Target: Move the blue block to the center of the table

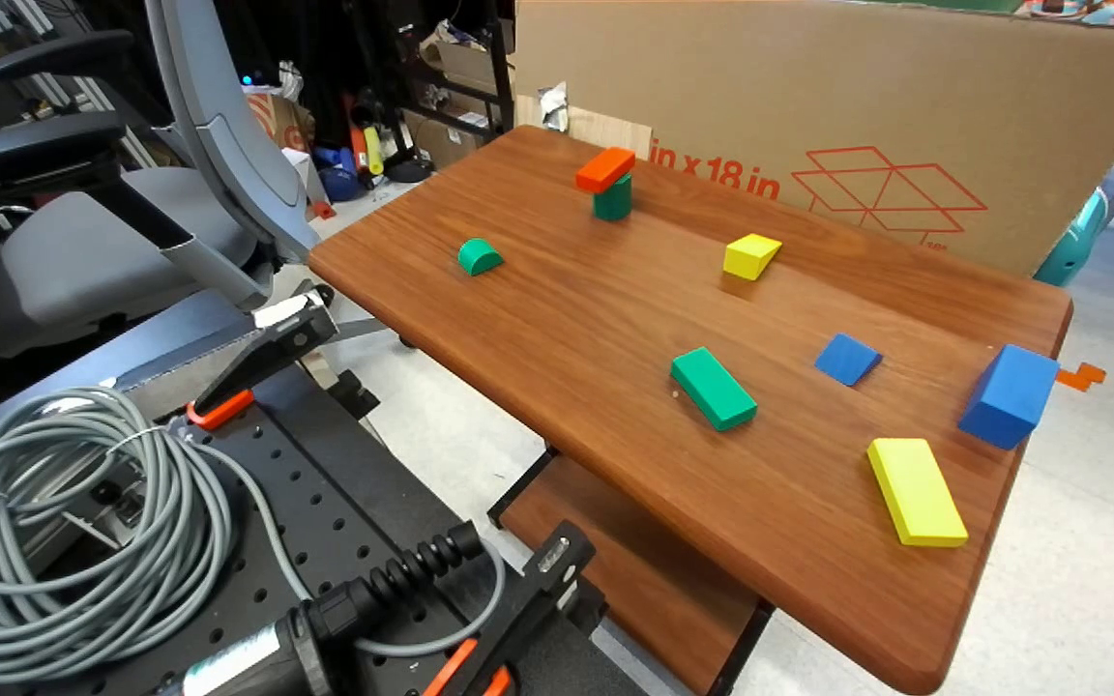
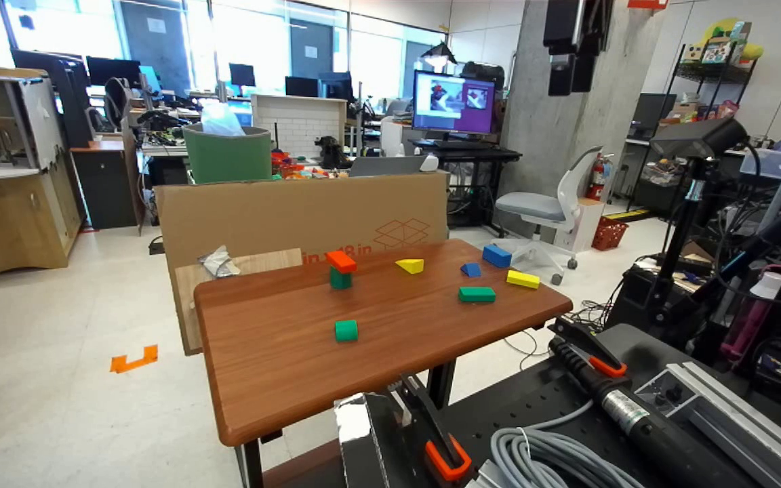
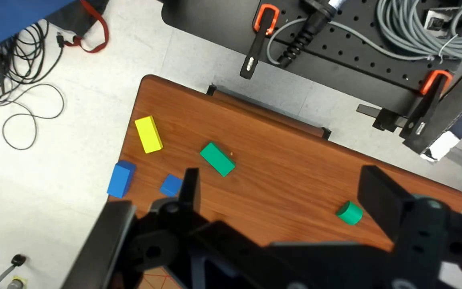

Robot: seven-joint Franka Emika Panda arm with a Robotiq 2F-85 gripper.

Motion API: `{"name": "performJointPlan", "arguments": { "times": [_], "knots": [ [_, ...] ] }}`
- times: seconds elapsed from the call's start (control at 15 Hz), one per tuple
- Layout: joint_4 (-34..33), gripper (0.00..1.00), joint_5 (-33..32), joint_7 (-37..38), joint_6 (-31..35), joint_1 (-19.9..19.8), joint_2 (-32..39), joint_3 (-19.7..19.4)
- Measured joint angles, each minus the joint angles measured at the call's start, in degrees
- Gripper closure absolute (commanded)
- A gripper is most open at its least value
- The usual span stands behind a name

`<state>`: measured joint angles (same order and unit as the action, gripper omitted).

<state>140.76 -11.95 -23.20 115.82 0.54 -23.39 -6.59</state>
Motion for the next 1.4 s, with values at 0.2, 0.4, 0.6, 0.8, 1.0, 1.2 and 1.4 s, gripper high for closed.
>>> {"name": "performJointPlan", "arguments": {
  "times": [0.2,0.4,0.6,0.8,1.0,1.2,1.4],
  "knots": [
    [-4.1,0.00,3.9,-2.7,0.1,0.0,4.7,-0.2],
    [-7.7,0.00,7.0,-6.2,0.4,-0.1,8.3,-1.0],
    [-9.5,0.00,7.0,-7.3,3.3,-0.7,11.3,-1.8],
    [-10.6,0.00,7.0,-7.4,7.2,-1.8,14.1,-2.1],
    [-12.4,0.00,8.0,-7.4,9.6,-2.6,17.2,-2.2],
    [-15.3,0.00,10.6,-7.4,10.0,-3.4,20.4,-2.2],
    [-18.9,0.00,12.3,-7.4,10.0,-5.1,24.1,-2.3]
  ]
}}
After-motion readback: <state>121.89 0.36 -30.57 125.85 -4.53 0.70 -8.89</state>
